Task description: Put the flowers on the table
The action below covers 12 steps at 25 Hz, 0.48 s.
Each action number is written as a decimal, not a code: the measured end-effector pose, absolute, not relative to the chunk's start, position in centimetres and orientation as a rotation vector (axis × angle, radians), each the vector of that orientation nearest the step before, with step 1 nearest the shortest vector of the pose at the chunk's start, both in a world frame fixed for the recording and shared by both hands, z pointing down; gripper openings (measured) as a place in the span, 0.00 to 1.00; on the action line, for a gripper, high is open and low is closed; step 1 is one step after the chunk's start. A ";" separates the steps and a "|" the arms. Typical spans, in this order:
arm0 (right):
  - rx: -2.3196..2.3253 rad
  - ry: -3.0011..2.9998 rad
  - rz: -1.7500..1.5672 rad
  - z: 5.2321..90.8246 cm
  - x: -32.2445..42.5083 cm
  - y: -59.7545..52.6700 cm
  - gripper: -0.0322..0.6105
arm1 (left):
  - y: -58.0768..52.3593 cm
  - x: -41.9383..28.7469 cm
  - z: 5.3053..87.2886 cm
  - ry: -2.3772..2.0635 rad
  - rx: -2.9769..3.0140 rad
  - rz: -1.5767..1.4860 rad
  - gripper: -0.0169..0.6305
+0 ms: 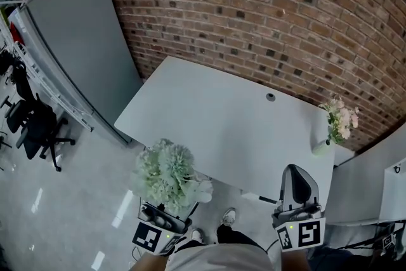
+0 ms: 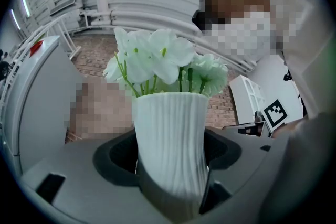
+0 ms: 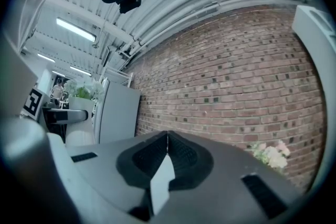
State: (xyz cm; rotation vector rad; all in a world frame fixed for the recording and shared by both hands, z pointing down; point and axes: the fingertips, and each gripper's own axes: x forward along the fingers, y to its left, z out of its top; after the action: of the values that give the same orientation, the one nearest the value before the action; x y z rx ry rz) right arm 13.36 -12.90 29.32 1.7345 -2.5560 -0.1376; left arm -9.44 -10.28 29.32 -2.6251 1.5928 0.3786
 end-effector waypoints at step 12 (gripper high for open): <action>1.775 -2.494 -0.122 30.4 16.0 -15.6 0.08 | -13.8 -10.1 30.7 1.663 -2.591 0.336 0.56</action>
State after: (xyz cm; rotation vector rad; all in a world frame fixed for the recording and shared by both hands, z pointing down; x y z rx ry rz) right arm 16.02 -15.64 30.38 1.7750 -2.4940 -0.1219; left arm -10.09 -13.80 30.73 -2.5913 1.6628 0.3363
